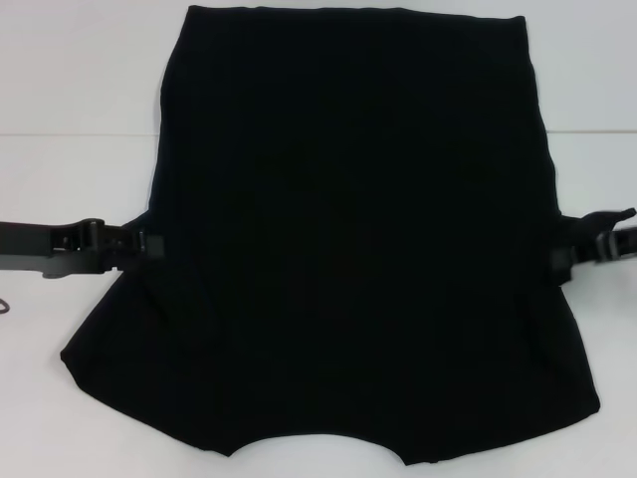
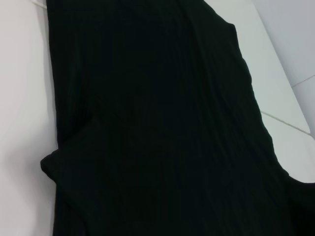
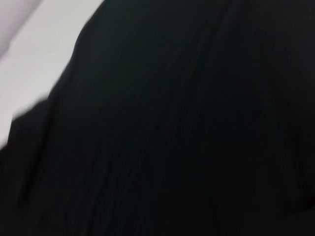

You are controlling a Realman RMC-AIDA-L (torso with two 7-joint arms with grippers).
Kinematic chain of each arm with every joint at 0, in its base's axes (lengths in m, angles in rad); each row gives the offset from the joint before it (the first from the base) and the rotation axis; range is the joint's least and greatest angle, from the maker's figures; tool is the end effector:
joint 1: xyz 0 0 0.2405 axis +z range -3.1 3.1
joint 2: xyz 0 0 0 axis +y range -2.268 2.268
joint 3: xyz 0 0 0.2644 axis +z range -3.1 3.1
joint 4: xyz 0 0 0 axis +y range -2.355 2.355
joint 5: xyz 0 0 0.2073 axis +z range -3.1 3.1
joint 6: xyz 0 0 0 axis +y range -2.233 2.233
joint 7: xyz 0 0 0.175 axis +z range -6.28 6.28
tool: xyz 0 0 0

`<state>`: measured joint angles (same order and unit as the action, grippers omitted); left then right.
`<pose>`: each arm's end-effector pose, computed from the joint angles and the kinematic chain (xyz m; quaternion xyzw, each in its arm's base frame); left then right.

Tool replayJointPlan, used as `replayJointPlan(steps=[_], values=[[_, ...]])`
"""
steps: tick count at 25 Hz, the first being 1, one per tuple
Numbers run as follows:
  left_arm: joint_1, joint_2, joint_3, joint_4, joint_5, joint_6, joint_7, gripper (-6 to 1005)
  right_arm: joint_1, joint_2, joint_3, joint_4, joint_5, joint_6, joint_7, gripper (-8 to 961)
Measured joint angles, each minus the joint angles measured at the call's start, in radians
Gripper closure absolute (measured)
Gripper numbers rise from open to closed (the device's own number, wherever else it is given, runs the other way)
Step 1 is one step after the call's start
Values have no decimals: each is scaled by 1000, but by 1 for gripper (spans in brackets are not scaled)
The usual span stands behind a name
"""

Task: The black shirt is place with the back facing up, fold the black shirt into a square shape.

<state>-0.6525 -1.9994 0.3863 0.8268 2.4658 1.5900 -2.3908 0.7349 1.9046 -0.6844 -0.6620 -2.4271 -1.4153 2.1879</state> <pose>-0.2928 0.3786 0.0425 -0.7516 -0.6223 -0.1638 0.1448 0.2853 0.4111 0.0294 -0.8531 0.4912 0.0462 0.1696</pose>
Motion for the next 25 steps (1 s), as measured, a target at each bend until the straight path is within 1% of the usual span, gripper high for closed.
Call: replayJointPlan(steps=[4,7,9,12,14,25], values=[[0,1,-1,0,0,-1,-1,464,20,3,-180,0,-4,4,-18,941],[-1,2,-8,0,-1,-3,-1,465,37,12,-285,-3,-35,5,-32,941],[-1,2,-12,0,-1,-5,-1,465,47,23,-301,-12,-73,17,-34,941],[-1,2,-13,-1,-1,-12,-1,465,54,44,-298,-48,-112,45,-28,940],[0,2,-13,-1,-1,-14,-1,464,54,50,-297,-67,-114,48,-25,940],[5,2,-14,-2,-1,-19,-1,465,61,57,-298,-76,-116,68,-14,939]])
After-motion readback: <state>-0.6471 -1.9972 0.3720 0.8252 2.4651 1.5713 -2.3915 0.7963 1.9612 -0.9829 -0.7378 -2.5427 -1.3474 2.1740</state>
